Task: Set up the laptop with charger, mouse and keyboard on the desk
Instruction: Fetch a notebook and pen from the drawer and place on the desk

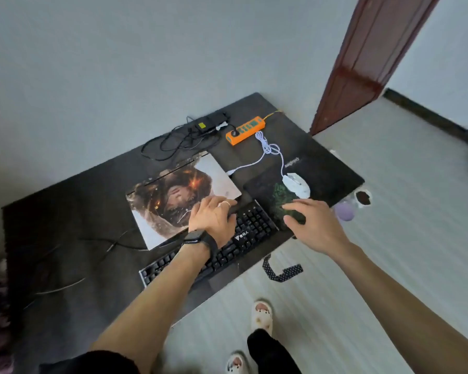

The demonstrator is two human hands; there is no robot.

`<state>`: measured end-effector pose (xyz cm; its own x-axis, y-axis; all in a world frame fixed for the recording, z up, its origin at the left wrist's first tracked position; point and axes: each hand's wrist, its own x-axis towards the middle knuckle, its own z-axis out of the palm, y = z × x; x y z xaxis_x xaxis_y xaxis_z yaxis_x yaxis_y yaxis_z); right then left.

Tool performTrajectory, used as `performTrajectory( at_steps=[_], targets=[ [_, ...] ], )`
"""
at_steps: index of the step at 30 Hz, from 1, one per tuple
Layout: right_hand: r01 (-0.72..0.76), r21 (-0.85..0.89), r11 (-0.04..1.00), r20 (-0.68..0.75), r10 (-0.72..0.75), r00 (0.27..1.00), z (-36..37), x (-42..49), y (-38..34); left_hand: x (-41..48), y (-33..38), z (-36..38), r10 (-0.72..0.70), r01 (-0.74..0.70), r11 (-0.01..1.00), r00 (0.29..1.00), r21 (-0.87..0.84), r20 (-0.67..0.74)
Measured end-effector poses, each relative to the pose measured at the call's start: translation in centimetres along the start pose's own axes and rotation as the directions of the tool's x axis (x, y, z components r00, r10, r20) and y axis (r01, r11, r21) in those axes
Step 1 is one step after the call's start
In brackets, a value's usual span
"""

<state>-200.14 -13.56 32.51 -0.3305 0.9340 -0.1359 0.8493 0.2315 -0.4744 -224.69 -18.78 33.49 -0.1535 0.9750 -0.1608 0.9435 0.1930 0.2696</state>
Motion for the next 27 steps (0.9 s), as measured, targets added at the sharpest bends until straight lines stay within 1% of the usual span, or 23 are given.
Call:
performTrajectory(
  at_steps=[3, 5, 7, 9, 12, 14, 17, 21, 24, 27],
  targets=[
    [-0.058, 0.038, 0.998, -0.148, 0.063, 0.987, -3.9, -3.6, 0.9, 0.9, 4.9, -3.8, 0.171, -0.170, 0.985, 0.985, 0.038, -0.024],
    [-0.102, 0.049, 0.994, -0.243, 0.111, 0.964, -7.2, -6.4, 2.1, 0.9, 9.1, -6.5, 0.293, -0.289, 0.955, 0.955, 0.067, -0.054],
    [-0.116, 0.074, 0.991, -0.327, 0.134, 0.935, -10.3, -9.0, 3.2, 0.9, 13.1, -8.6, 0.387, -0.382, 0.921, 0.920, 0.083, -0.067],
    [-0.147, 0.115, 0.982, -0.443, 0.183, 0.877, -13.7, -12.4, 5.1, 0.6, 18.3, -10.0, 0.487, -0.477, 0.872, 0.869, 0.107, -0.091],
    [-0.219, 0.141, 0.966, -0.575, 0.260, 0.776, -17.8, -17.3, 7.9, -0.3, 25.4, -11.1, 0.593, -0.582, 0.805, 0.797, 0.117, -0.114],
    [-0.292, 0.136, 0.947, -0.620, 0.311, 0.720, -20.6, -20.9, 10.0, -1.3, 30.7, -11.1, 0.669, -0.659, 0.743, 0.737, 0.116, -0.097],
    [-0.400, 0.156, 0.903, -0.657, 0.397, 0.641, -24.5, -26.3, 14.0, -2.9, 39.3, -10.4, 0.774, -0.763, 0.633, 0.628, 0.133, -0.080],
    [-0.525, 0.167, 0.834, -0.710, 0.472, 0.523, -28.9, -33.1, 20.4, -5.5, 50.1, -8.1, 0.849, -0.840, 0.528, 0.524, 0.127, -0.068],
    [-0.593, 0.143, 0.792, -0.744, 0.481, 0.463, -32.1, -38.7, 26.1, -8.1, 58.4, -5.5, 0.884, -0.878, 0.467, 0.463, 0.103, -0.066],
    [-0.644, 0.152, 0.749, -0.763, 0.503, 0.406, -35.1, -44.0, 31.7, -10.9, 66.3, -3.0, 0.903, -0.901, 0.429, 0.427, 0.063, -0.042]
  ],
)
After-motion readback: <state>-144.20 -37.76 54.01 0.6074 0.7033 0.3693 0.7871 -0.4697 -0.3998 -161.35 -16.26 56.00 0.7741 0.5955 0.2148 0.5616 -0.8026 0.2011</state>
